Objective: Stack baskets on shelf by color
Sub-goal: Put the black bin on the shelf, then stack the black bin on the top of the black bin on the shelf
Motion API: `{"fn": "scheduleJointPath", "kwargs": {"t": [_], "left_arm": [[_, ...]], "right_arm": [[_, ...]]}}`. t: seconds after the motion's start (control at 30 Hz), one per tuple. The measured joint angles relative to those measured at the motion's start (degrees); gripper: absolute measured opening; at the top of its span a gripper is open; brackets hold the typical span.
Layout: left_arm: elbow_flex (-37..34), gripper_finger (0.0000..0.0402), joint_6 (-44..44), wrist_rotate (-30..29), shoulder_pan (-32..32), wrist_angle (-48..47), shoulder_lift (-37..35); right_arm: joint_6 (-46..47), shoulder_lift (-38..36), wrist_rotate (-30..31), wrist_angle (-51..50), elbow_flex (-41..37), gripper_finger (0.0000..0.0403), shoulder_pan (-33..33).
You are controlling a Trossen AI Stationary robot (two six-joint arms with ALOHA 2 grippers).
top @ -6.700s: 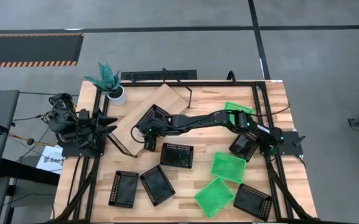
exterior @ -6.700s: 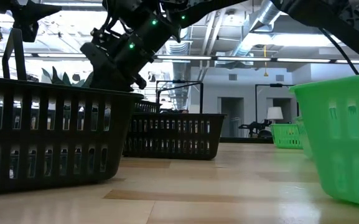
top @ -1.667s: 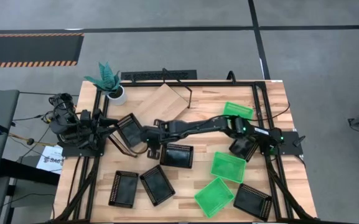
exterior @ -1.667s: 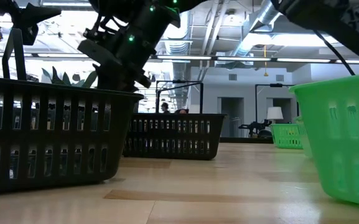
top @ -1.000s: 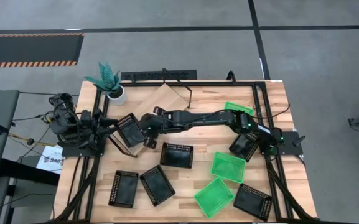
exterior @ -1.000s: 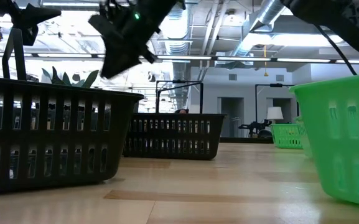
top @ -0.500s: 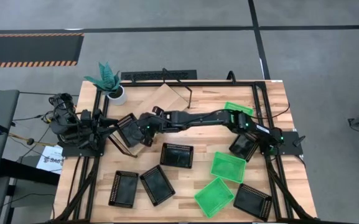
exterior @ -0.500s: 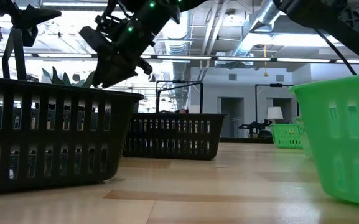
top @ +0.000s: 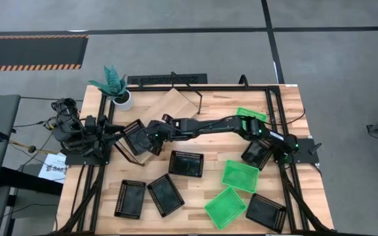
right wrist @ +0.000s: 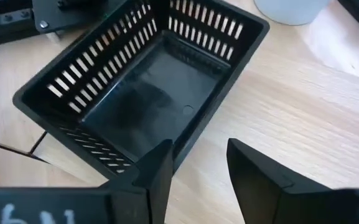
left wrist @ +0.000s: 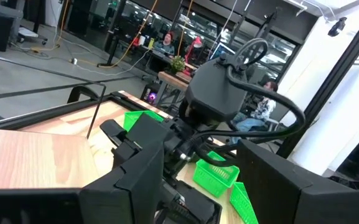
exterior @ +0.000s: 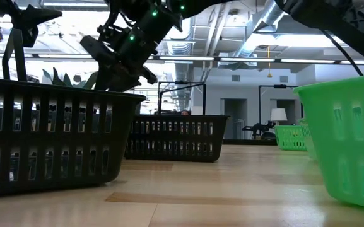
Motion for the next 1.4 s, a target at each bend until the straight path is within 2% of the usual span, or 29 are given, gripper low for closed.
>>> {"fn": "scheduleJointPath", "kwargs": {"t": [0.73, 1.03, 1.33, 1.4], "left_arm": [[0.00, 0.0194, 0.01, -0.02, 0.01, 0.00, 0.00], [0.01, 0.0194, 0.02, -0.04, 0.01, 0.01, 0.00], [0.00, 0.0194, 0.02, -0.07, 0.00, 0.02, 0.00], [0.00, 0.0194, 0.02, -0.07, 0.01, 0.02, 0.00]], "right_arm": [[-0.25, -0.02, -0.15, -3.79, 0.02, 0.0162, -0.31], [-6.15, -0.39, 0.07, -4.10, 2.99, 0.0156, 0.75], [-14.62, 0.54, -0.04, 6.99, 3.28, 0.0142, 4.76], [-14.75, 0.98, -0.21, 6.11, 3.12, 0.0140, 5.22]]}}
